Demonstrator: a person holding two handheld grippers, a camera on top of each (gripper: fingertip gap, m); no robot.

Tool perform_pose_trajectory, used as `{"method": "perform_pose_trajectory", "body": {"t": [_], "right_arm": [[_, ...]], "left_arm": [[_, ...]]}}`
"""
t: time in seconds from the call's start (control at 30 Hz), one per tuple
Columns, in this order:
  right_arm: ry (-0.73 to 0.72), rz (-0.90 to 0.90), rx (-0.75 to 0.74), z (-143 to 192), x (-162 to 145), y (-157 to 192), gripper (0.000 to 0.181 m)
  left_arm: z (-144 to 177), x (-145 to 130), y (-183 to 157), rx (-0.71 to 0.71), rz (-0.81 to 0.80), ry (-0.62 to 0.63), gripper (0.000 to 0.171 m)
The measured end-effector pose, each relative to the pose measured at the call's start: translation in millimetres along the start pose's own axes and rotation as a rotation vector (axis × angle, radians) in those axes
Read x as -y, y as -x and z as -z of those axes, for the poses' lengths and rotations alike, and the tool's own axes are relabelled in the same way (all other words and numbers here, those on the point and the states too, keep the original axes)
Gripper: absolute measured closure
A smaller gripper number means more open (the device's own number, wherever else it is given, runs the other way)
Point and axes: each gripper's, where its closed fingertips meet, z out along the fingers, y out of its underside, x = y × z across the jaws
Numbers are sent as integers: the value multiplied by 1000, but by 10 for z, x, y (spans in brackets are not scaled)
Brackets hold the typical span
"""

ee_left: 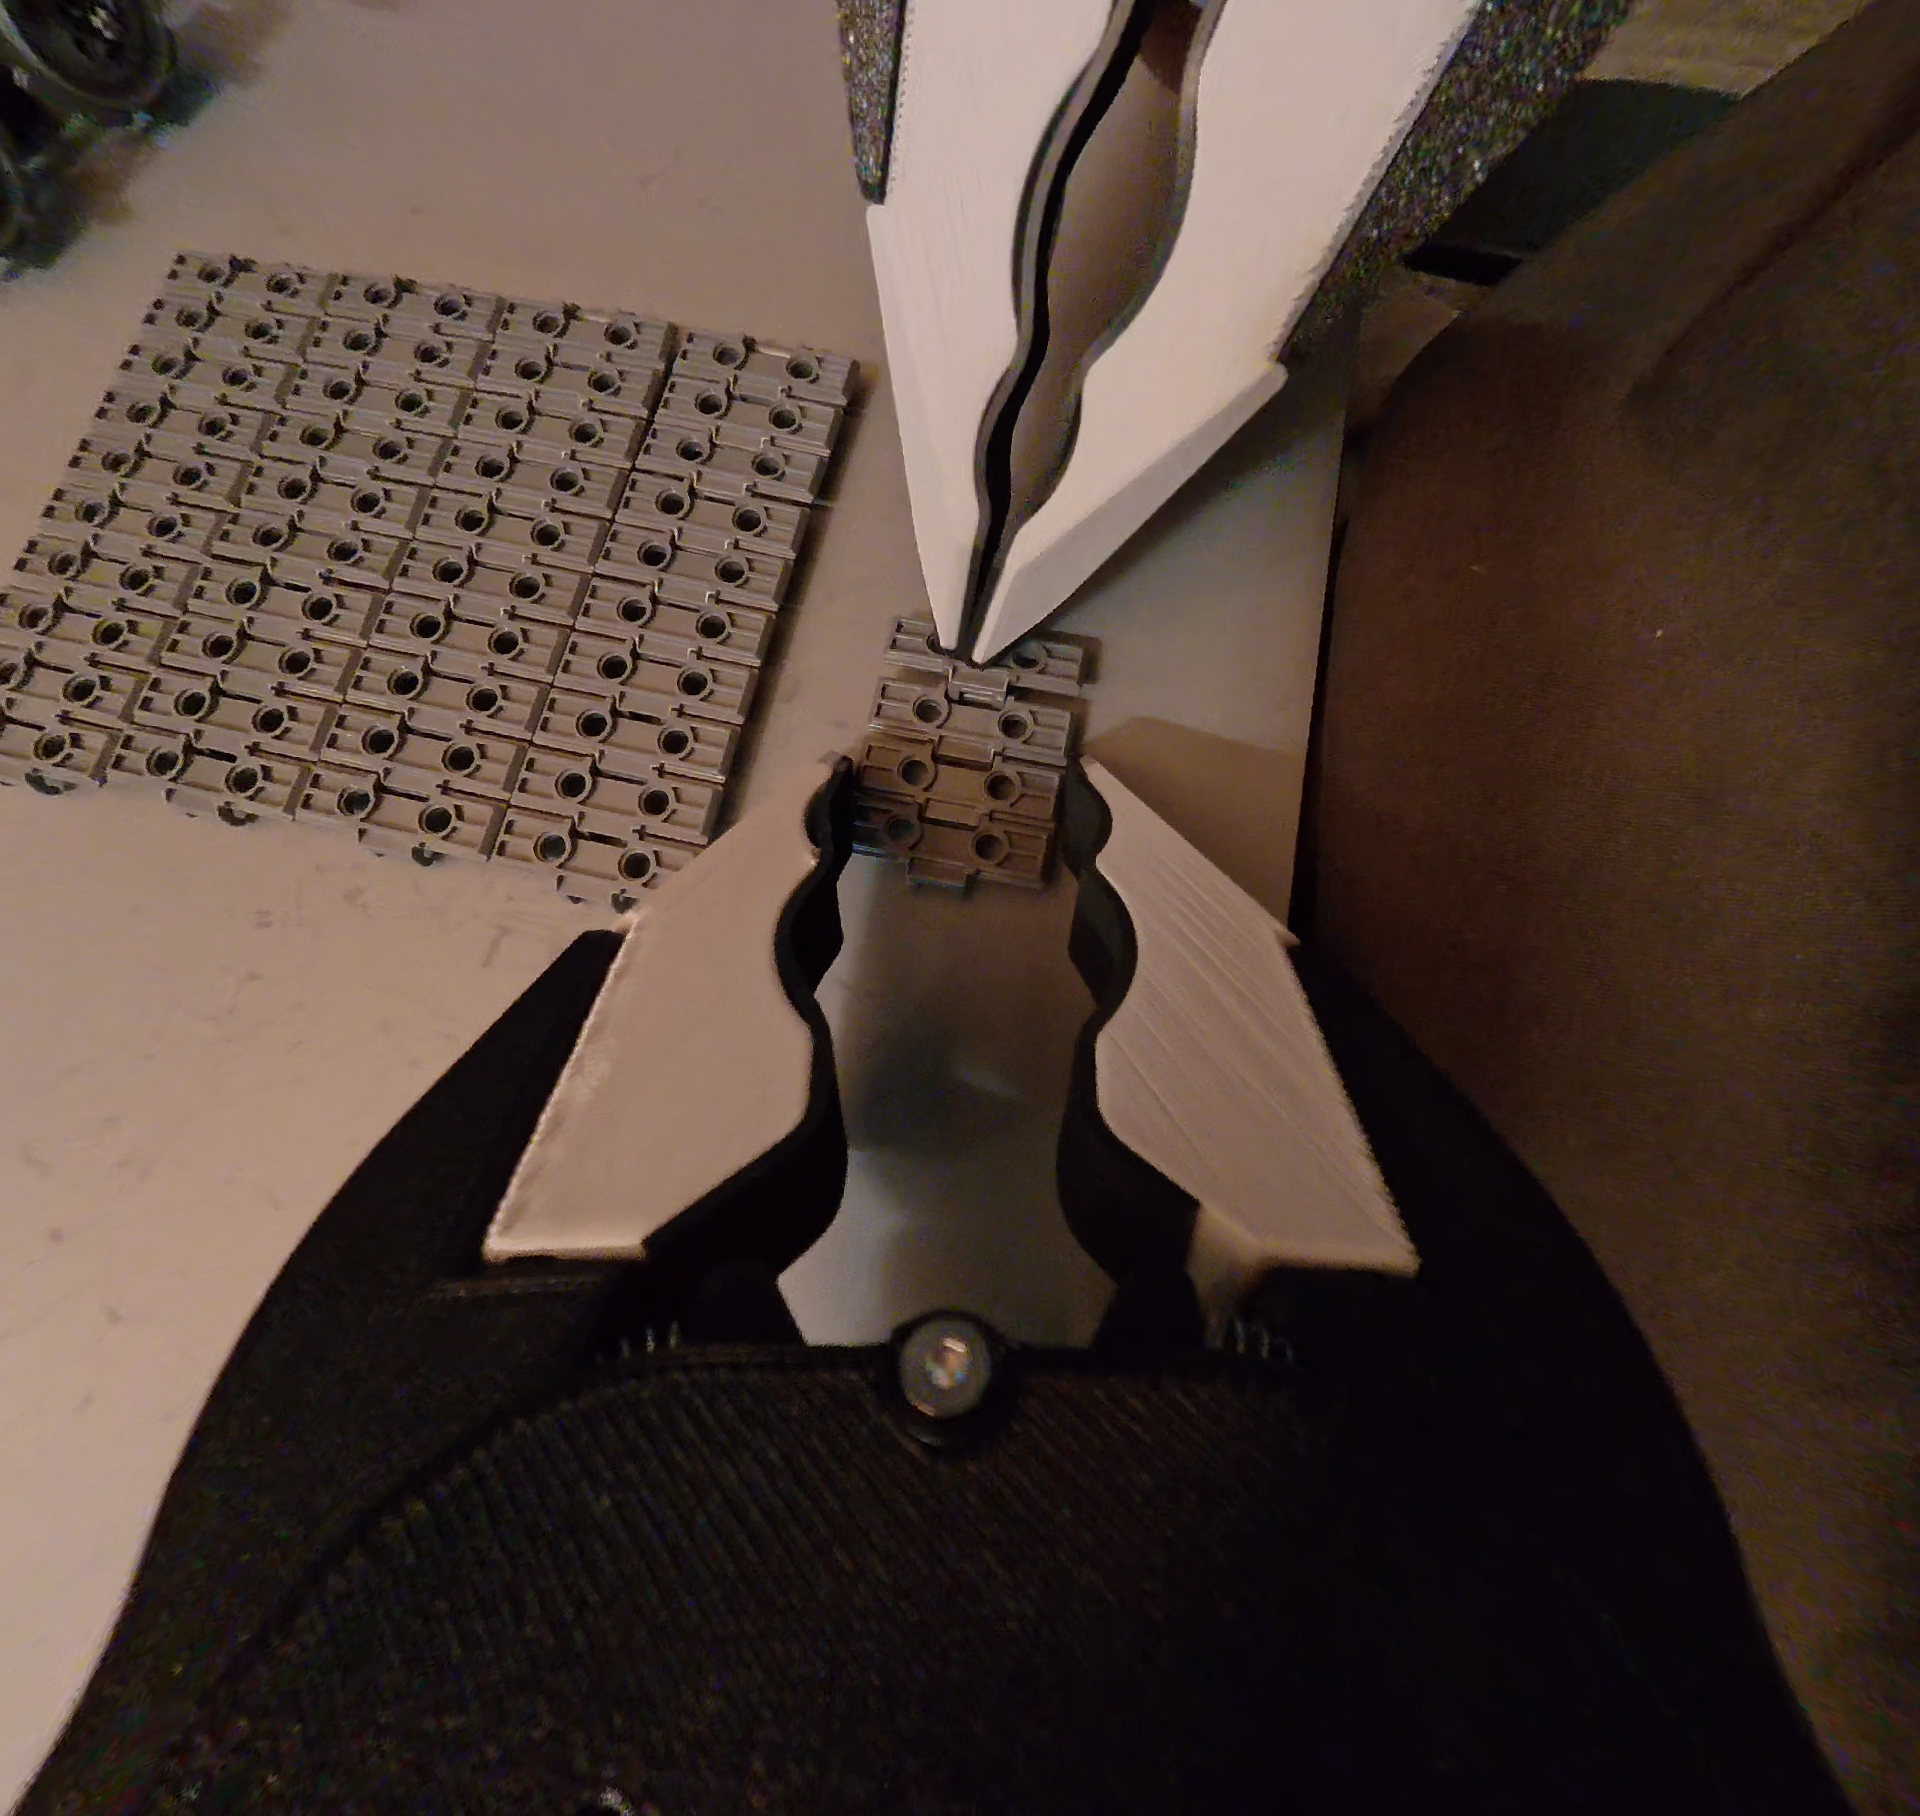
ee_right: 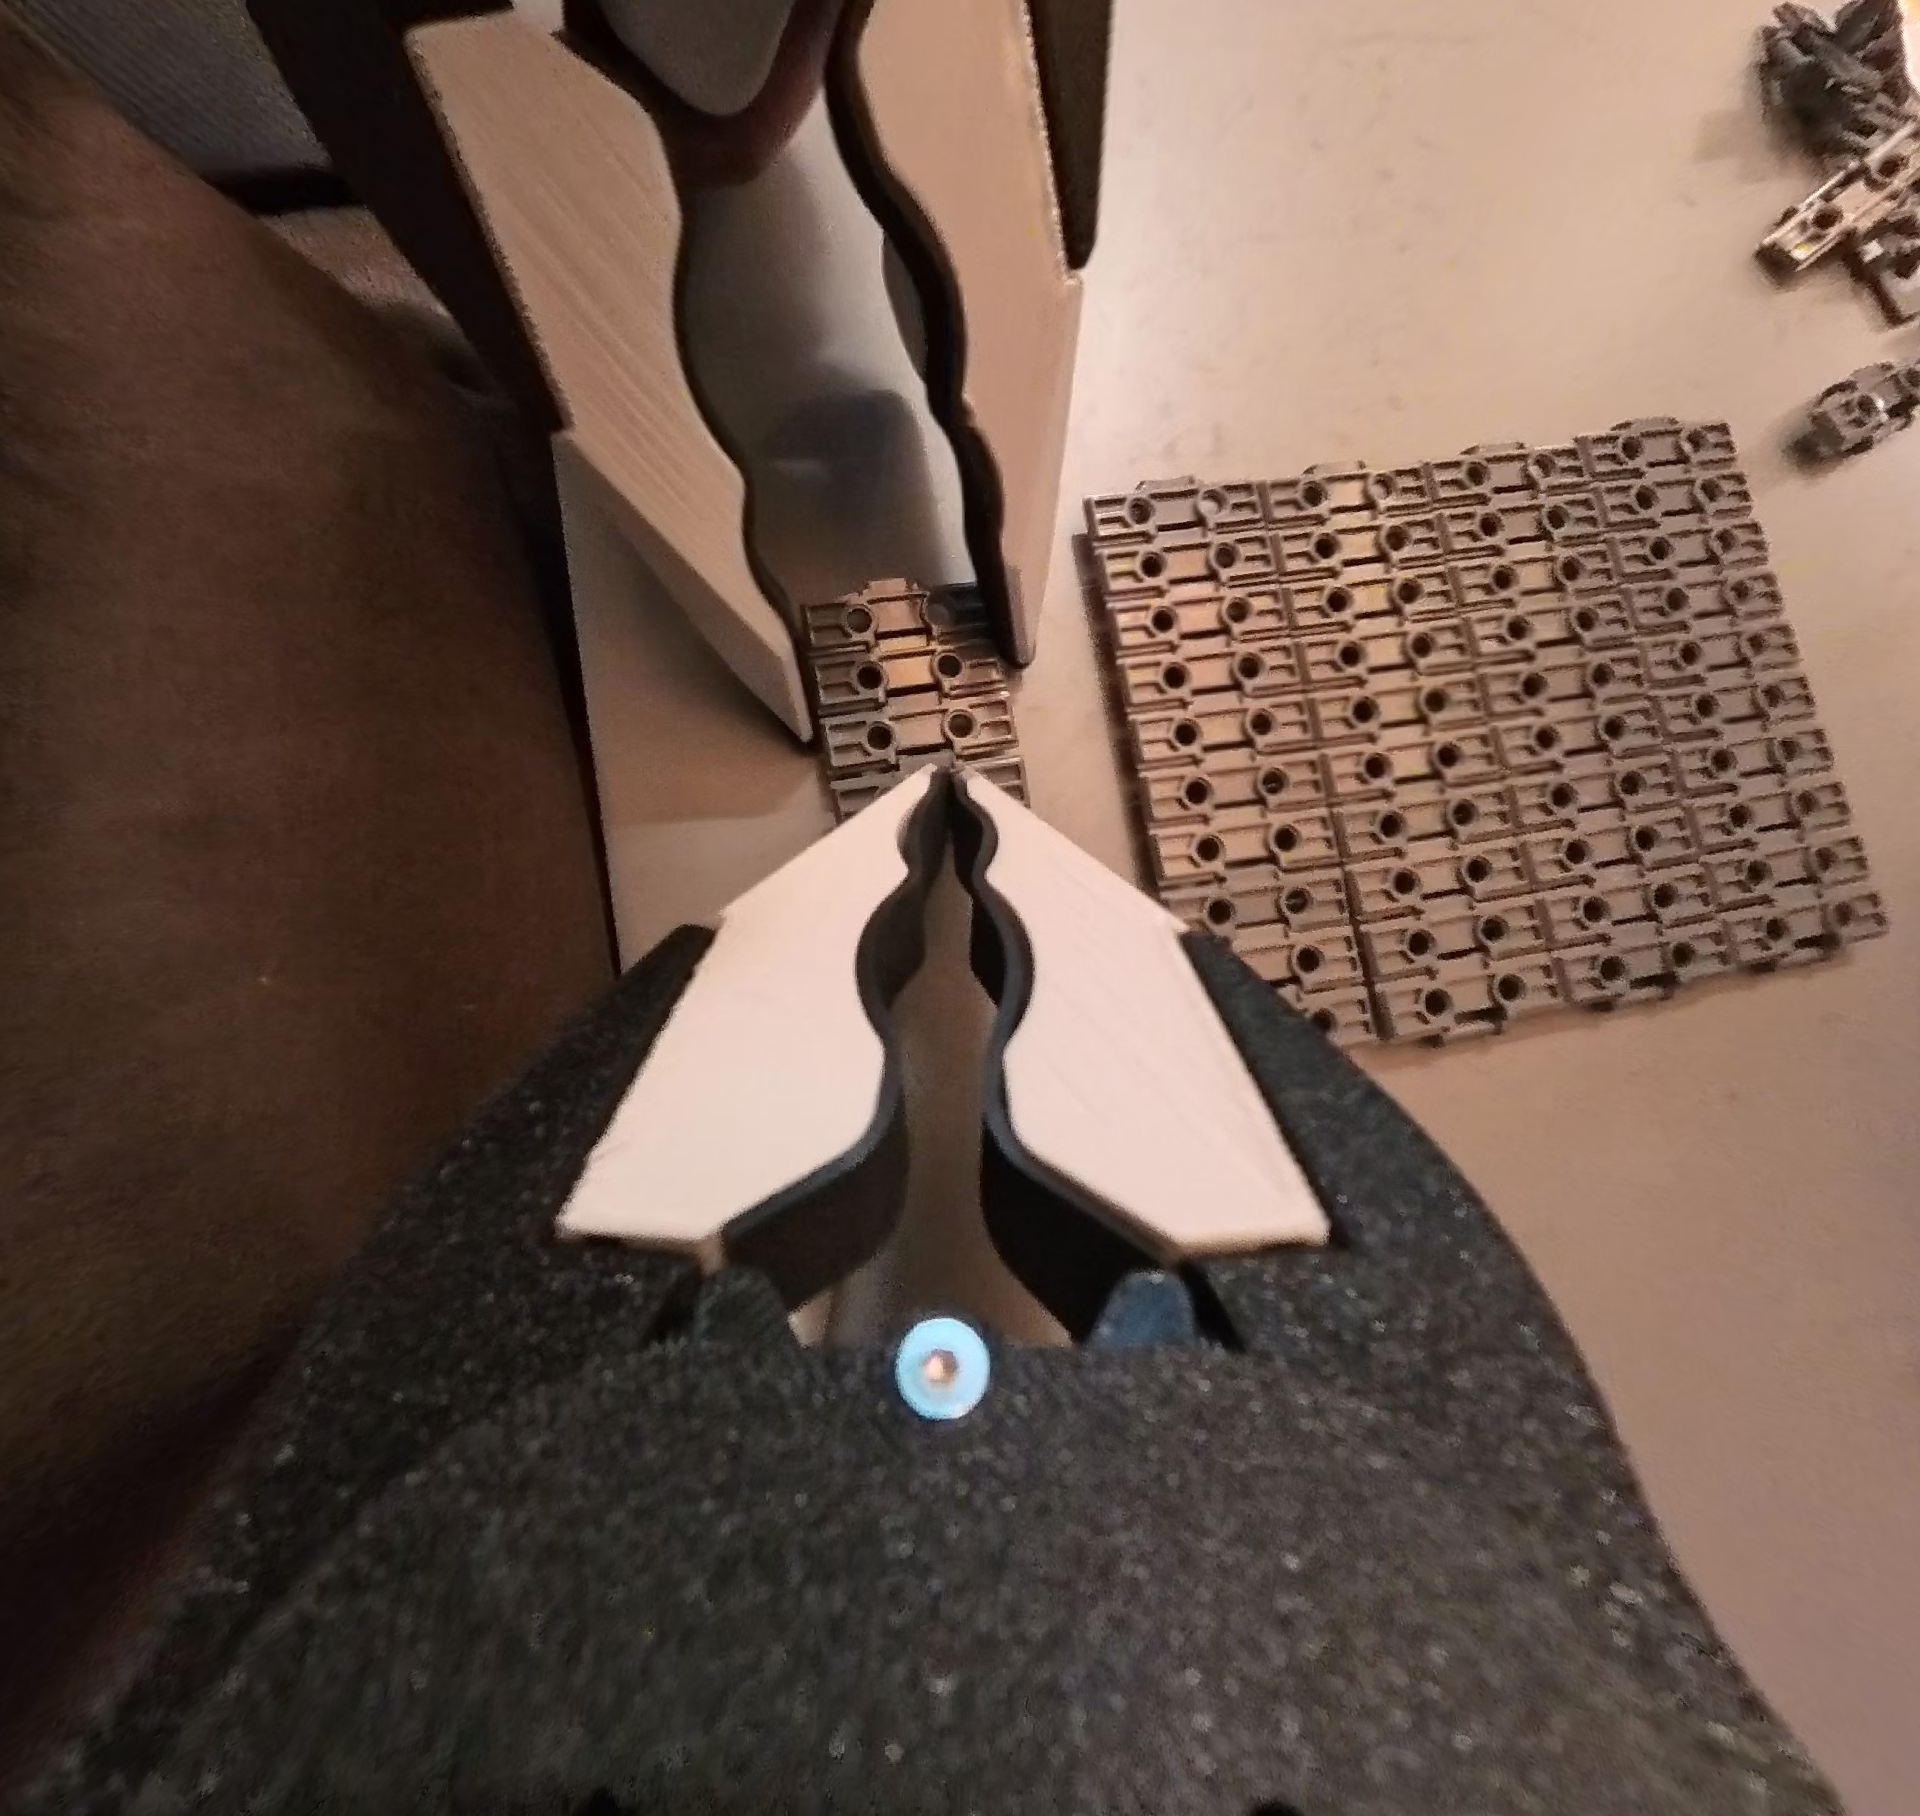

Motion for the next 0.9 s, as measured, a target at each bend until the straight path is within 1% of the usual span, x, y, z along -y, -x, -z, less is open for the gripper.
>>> {"method": "perform_pose_trajectory", "body": {"t": [0.1,0.33,0.43,0.6,0.77,0.9], "right_arm": [[50,48,-37,-4,-2,1,181],[206,46,-32,-17,-12,3,181],[242,61,-41,-22,-13,3,181],[309,134,-103,-24,-17,3,181],[359,152,-96,-28,-18,4,181],[380,141,-32,-42,-22,7,181]], "left_arm": [[-3,2,-2,-2,1,1,133],[-7,2,-18,-26,1,3,134],[-11,2,-21,-38,10,2,134],[-16,3,-26,-37,2,4,134],[-21,7,-26,-27,2,3,134],[-28,15,-28,-35,12,4,135]]}}
